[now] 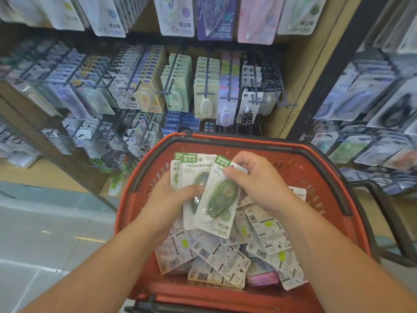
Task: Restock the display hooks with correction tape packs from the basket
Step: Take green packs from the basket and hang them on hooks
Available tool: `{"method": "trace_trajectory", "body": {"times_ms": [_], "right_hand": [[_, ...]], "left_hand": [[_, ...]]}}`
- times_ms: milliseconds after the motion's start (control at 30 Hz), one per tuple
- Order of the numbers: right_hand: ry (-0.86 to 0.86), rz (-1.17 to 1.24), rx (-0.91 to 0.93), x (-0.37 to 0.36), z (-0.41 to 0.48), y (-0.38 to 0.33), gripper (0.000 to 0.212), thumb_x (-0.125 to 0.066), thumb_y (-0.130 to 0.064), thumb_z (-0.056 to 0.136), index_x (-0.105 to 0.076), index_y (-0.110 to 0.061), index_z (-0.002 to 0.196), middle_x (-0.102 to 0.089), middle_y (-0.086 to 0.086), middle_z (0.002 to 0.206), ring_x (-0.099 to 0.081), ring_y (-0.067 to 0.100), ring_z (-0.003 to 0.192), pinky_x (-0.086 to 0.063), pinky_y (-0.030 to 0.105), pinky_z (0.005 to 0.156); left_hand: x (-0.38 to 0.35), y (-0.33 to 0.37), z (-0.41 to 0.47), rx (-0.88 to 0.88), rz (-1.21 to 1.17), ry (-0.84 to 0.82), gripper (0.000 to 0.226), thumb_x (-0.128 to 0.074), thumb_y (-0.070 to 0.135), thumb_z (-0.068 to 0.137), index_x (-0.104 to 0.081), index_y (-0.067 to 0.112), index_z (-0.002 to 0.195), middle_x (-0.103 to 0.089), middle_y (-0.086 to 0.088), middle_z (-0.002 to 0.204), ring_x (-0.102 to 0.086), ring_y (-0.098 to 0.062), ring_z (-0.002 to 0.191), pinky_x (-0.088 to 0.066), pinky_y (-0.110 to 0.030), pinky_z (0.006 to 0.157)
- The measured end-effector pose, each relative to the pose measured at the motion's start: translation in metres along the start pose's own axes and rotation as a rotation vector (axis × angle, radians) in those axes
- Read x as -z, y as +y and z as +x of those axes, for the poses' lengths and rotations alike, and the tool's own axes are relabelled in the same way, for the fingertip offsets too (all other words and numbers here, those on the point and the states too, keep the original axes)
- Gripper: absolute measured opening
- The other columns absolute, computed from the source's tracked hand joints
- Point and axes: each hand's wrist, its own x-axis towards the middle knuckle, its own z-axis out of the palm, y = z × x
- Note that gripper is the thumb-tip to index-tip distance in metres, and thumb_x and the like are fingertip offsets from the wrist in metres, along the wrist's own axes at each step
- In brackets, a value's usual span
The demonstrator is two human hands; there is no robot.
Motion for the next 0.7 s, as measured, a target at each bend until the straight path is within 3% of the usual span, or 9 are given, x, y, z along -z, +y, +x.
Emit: {"method": "trace_trajectory", "body": {"times_ms": [100, 267, 367, 433, 567, 633, 700], "right_hand": [[0.045, -0.068, 0.036, -0.006, 0.000, -0.005, 0.019, -0.073, -0.026, 0.093, -0.061, -0.026, 0.079, -0.072, 0.004, 0.079, -0.071, 0.028, 0.068, -0.060, 0.054, 0.061], [0.032, -0.229, 0.126, -0.023, 0.006, -0.017, 0.018, -0.077, -0.030, 0.090, -0.063, -0.023, 0.081, -0.070, 0.001, 0.081, -0.067, 0.022, 0.068, -0.059, 0.045, 0.065], [-0.022, -0.043, 0.037, -0.028, 0.012, -0.014, 0.011, -0.070, -0.028, 0.097, -0.065, -0.019, 0.093, -0.073, 0.004, 0.092, -0.066, 0.014, 0.061, -0.055, 0.031, 0.055], [-0.031, 0.052, -0.099, -0.025, 0.021, 0.006, 0.012, -0.060, -0.032, 0.103, -0.064, -0.021, 0.106, -0.072, 0.003, 0.105, -0.069, 0.011, 0.079, -0.056, 0.026, 0.066], [-0.252, -0.631, -0.333, -0.005, 0.045, 0.081, 0.058, -0.064, -0.049, 0.097, -0.048, -0.027, 0.148, -0.049, 0.001, 0.151, -0.055, 0.024, 0.129, -0.049, 0.041, 0.100], [-0.280, -0.796, -0.420, -0.006, 0.051, 0.104, 0.077, -0.062, -0.060, 0.093, -0.039, -0.021, 0.155, -0.043, 0.007, 0.158, -0.045, 0.032, 0.140, -0.042, 0.043, 0.111], [-0.182, -0.922, -0.461, -0.010, 0.055, 0.114, 0.088, -0.059, -0.074, 0.087, -0.043, -0.016, 0.151, -0.047, 0.009, 0.153, -0.044, 0.035, 0.138, -0.042, 0.045, 0.109]], "left_hand": [[0.000, 0.002, 0.000, 0.014, -0.064, -0.047, 0.060, -0.078, 0.023, 0.068, -0.067, 0.018, 0.127, -0.075, -0.014, 0.125, -0.074, -0.035, 0.112, -0.059, -0.051, 0.092], [0.003, 0.005, 0.000, 0.007, -0.015, -0.176, 0.052, -0.090, 0.025, 0.056, -0.078, 0.030, 0.106, -0.079, -0.013, 0.113, -0.077, -0.034, 0.102, -0.062, -0.054, 0.090], [0.012, 0.005, 0.001, -0.023, 0.000, -0.046, 0.051, -0.090, 0.026, 0.044, -0.080, 0.033, 0.093, -0.081, -0.006, 0.101, -0.078, -0.028, 0.094, -0.064, -0.042, 0.077], [0.022, 0.004, 0.002, -0.043, 0.032, 0.086, 0.062, -0.091, 0.030, 0.039, -0.077, 0.032, 0.099, -0.082, -0.002, 0.102, -0.079, -0.024, 0.095, -0.064, -0.044, 0.080], [0.045, 0.000, 0.003, -0.076, 0.105, 0.300, 0.095, -0.094, 0.035, 0.035, -0.060, 0.022, 0.122, -0.079, 0.001, 0.113, -0.077, -0.021, 0.104, -0.060, -0.054, 0.095], [0.049, 0.000, -0.001, -0.080, 0.127, 0.342, 0.101, -0.095, 0.037, 0.036, -0.056, 0.020, 0.127, -0.077, 0.000, 0.117, -0.076, -0.020, 0.107, -0.059, -0.055, 0.096], [0.049, -0.002, -0.003, -0.082, 0.148, 0.364, 0.098, -0.094, 0.038, 0.036, -0.056, 0.024, 0.126, -0.076, 0.001, 0.118, -0.076, -0.018, 0.107, -0.059, -0.056, 0.097]]}}
